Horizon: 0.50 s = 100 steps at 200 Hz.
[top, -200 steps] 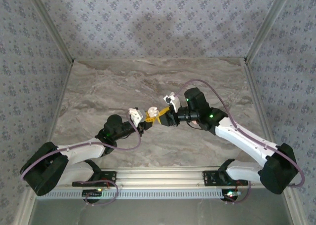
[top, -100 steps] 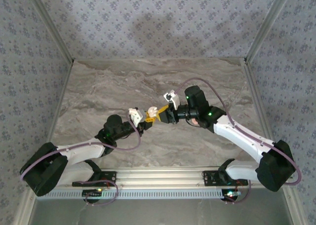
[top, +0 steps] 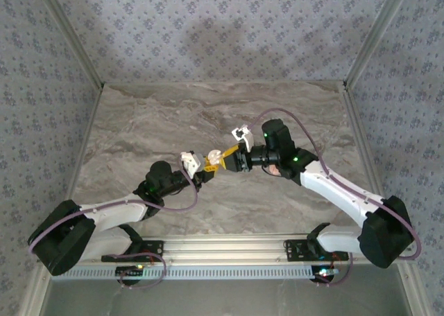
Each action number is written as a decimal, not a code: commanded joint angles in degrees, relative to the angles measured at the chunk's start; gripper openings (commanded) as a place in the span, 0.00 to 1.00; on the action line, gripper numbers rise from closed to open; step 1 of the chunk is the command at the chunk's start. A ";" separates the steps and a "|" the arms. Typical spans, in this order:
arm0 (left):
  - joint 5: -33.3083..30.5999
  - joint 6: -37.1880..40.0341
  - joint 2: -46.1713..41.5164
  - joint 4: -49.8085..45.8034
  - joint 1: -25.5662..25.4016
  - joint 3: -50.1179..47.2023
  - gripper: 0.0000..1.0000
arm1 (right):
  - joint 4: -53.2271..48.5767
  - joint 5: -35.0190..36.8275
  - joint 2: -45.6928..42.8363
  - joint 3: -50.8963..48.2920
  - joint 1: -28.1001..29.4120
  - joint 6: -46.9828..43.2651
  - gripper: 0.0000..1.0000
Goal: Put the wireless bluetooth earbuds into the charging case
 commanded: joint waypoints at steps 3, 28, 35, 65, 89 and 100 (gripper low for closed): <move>0.99 0.82 -0.94 1.99 -0.32 1.71 0.09 | 1.14 -2.44 1.02 -0.19 0.05 0.76 0.36; 0.99 0.83 -1.28 1.90 -0.28 1.61 0.09 | 0.51 -2.71 1.52 -0.03 0.08 0.53 0.33; 0.86 0.87 -1.28 1.90 -0.31 1.58 0.09 | 0.59 -2.86 1.63 0.04 0.22 0.61 0.32; 0.81 0.91 -1.41 1.74 -0.28 1.40 0.09 | 0.59 -3.82 1.58 0.07 0.48 0.63 0.27; 0.64 0.86 -1.37 1.73 -0.34 1.31 0.09 | 0.42 -4.43 1.58 0.18 0.82 0.54 0.26; 0.53 0.94 -1.45 1.64 -0.30 1.25 0.09 | 0.29 -4.66 1.64 0.23 0.88 0.53 0.26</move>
